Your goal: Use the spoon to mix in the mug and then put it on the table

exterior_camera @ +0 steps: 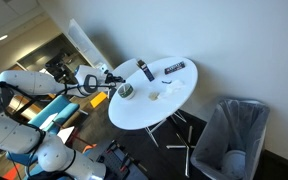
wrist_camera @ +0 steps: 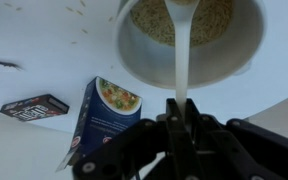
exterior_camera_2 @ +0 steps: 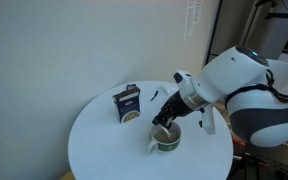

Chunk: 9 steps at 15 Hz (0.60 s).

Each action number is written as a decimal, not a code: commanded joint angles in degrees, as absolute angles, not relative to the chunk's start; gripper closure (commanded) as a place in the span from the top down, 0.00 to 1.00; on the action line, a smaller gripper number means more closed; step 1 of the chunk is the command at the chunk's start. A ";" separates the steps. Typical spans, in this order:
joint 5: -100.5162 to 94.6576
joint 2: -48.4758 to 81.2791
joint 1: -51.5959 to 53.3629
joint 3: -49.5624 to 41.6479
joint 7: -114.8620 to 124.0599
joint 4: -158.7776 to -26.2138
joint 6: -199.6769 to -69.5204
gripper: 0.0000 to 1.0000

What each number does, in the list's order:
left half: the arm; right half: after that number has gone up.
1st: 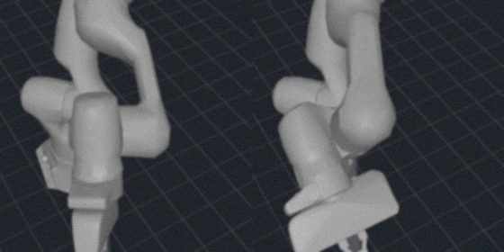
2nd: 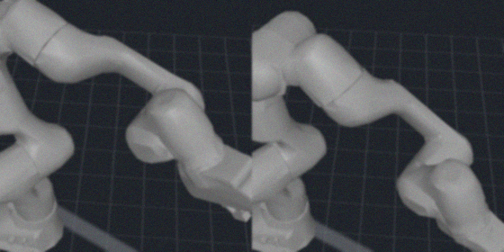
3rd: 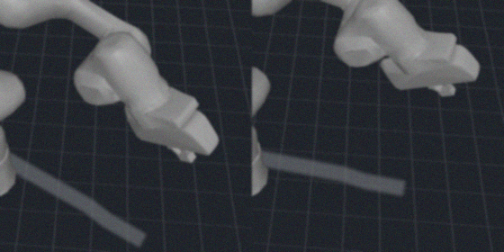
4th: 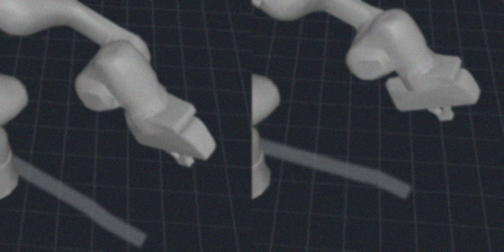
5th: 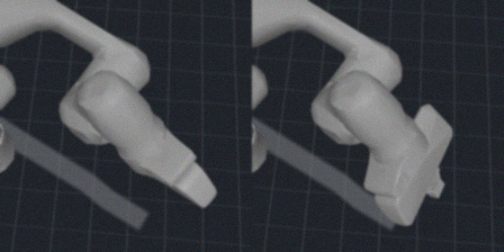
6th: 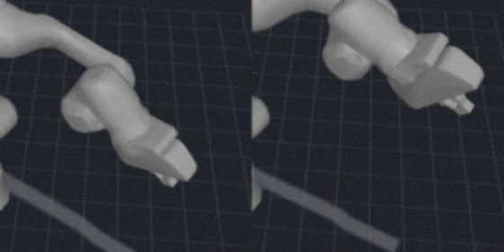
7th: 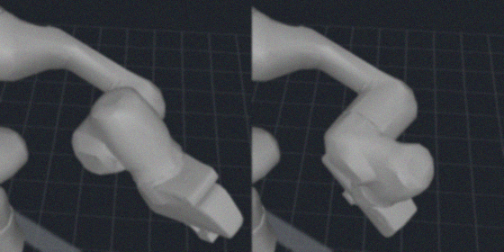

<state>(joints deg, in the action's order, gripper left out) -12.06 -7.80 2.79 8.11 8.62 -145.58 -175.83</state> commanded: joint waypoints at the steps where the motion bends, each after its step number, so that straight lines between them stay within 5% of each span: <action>1: -18.33 -11.01 -1.70 10.17 13.33 -147.66 -174.98 0.03; 9: -23.42 -7.19 -2.04 9.89 11.81 -148.30 -185.05 0.03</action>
<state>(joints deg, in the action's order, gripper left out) -22.62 -8.53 -2.47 9.96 12.91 -147.17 -179.88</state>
